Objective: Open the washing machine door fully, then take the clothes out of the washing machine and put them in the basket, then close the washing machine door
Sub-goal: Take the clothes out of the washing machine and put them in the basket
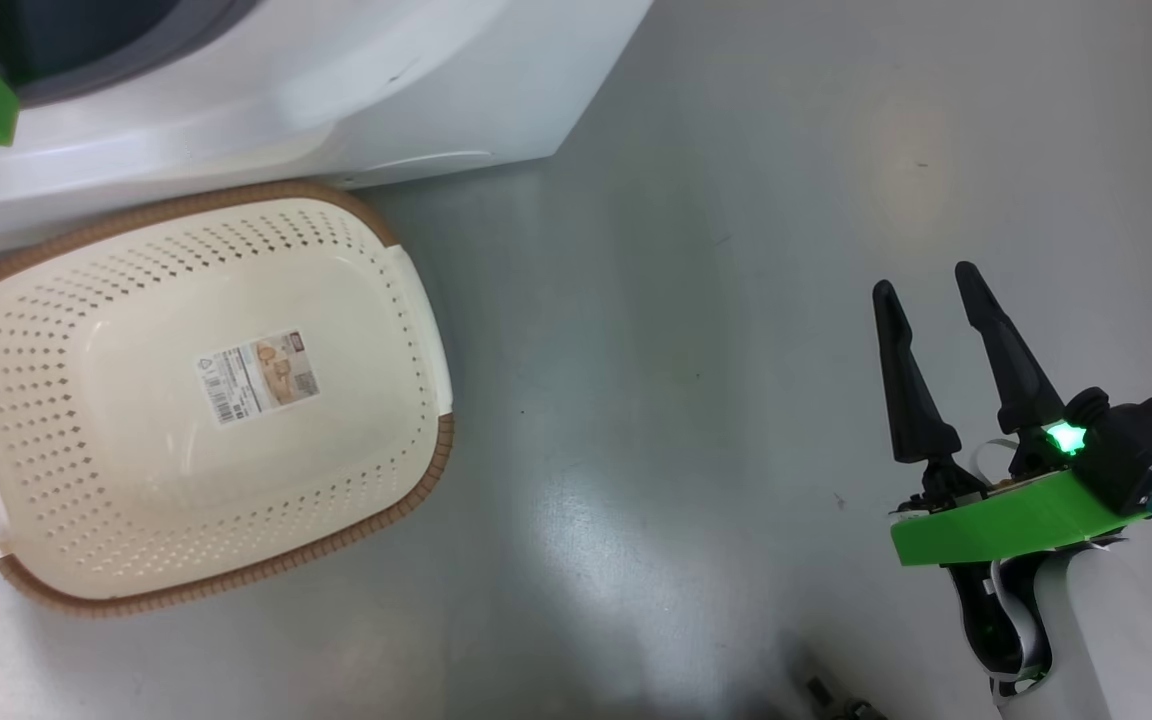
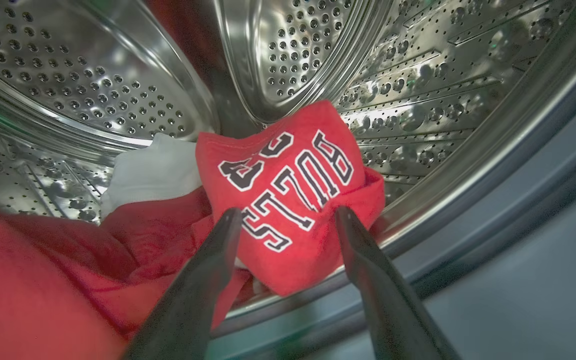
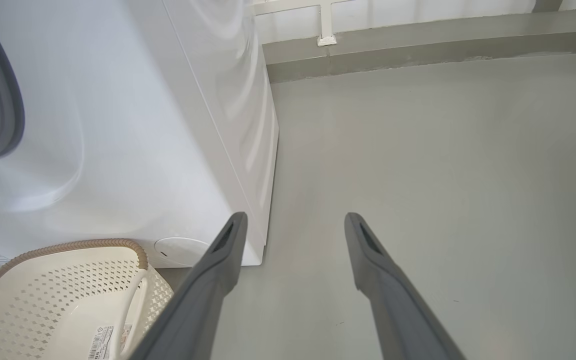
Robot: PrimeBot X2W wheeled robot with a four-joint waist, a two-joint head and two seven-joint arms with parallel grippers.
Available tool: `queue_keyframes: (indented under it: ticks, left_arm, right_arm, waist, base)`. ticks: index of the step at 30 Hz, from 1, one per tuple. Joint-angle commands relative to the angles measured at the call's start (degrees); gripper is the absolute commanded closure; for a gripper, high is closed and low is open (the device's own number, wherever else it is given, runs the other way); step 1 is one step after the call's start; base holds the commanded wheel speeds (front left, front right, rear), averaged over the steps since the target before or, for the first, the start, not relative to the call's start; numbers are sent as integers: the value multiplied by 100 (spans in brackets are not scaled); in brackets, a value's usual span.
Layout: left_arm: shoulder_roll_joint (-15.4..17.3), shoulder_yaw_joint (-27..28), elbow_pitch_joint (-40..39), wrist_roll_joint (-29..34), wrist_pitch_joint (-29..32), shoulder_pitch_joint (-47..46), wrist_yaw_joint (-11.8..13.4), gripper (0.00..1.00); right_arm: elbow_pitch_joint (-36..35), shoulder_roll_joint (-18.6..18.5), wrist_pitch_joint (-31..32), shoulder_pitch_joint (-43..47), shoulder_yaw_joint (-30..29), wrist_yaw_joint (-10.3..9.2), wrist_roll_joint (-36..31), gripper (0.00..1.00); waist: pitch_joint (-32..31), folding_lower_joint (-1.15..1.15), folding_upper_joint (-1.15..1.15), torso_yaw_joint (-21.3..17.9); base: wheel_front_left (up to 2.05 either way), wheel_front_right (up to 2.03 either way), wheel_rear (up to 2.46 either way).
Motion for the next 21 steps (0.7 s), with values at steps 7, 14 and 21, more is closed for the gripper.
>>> queue_keyframes:
  ticks: [7, 14, 21]
  left_arm:
    - [354, -244, 239, -136, -28, -226, 9, 1]
    - [342, -499, 399, -283, -28, -278, 9, 100]
    - [335, -566, 296, -477, -28, -273, 9, 100]
  right_arm:
    - [-185, -40, -36, 42, 167, 42, 129, 0]
    - [-200, -40, -36, 39, 160, 42, 130, 0]
    - [-209, -40, -36, 13, 119, 42, 87, 0]
  waist:
    - [17, 0, 0, -123]
    - [-18, 0, 0, -119]
    - [-63, 0, 0, -57]
  base:
    - [0, 0, 0]
    - [0, 0, 0]
    - [0, 0, 0]
